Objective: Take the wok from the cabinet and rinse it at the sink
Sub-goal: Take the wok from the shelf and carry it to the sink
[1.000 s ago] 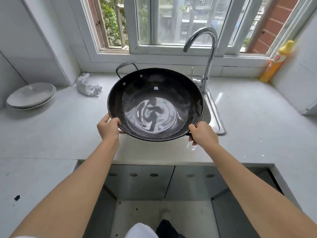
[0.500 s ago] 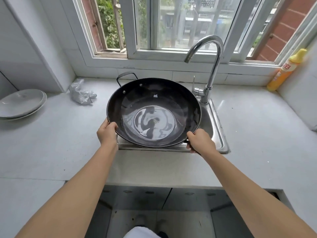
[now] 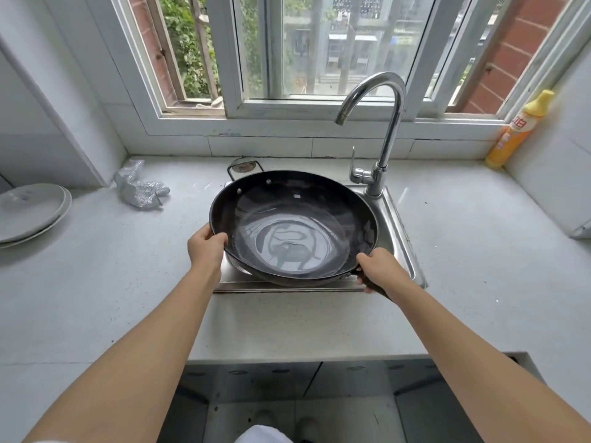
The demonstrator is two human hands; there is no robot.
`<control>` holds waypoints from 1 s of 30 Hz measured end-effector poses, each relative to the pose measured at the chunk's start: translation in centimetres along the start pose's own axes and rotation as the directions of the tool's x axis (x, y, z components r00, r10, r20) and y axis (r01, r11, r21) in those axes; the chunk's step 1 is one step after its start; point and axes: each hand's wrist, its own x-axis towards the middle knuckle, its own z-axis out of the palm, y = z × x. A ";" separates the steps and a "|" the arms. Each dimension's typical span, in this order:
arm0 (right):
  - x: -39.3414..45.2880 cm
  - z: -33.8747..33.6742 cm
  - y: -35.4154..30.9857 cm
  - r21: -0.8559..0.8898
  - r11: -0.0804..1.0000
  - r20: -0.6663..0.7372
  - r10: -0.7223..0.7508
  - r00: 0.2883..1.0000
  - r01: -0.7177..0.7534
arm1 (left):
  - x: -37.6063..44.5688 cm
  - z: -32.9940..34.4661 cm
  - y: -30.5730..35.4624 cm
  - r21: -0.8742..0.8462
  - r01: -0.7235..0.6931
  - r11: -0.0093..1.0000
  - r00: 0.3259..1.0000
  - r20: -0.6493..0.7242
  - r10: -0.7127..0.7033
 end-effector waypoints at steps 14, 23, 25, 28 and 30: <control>3.7 -1.7 0.2 -0.023 0.999 0.068 0.047 0.997 -0.046 | 0.0 2.3 0.8 0.114 0.048 0.992 0.999 -0.001 -0.048; 5.3 -2.0 0.4 -0.063 0.996 0.119 0.064 0.991 -0.057 | 0.4 3.3 0.6 0.167 0.076 0.983 0.997 -0.017 -0.074; 5.3 -2.2 0.3 -0.064 0.997 0.129 0.060 0.990 -0.052 | 0.5 3.5 0.7 0.183 0.080 0.980 0.997 -0.017 -0.078; 5.0 -2.6 0.2 -0.062 0.997 0.156 0.053 0.986 -0.044 | 0.8 3.6 1.0 0.230 0.104 0.968 0.994 0.008 -0.109; 5.0 -2.8 0.2 -0.070 0.997 0.166 0.052 0.985 -0.041 | 1.2 3.6 1.2 0.274 0.125 0.954 0.990 0.033 -0.139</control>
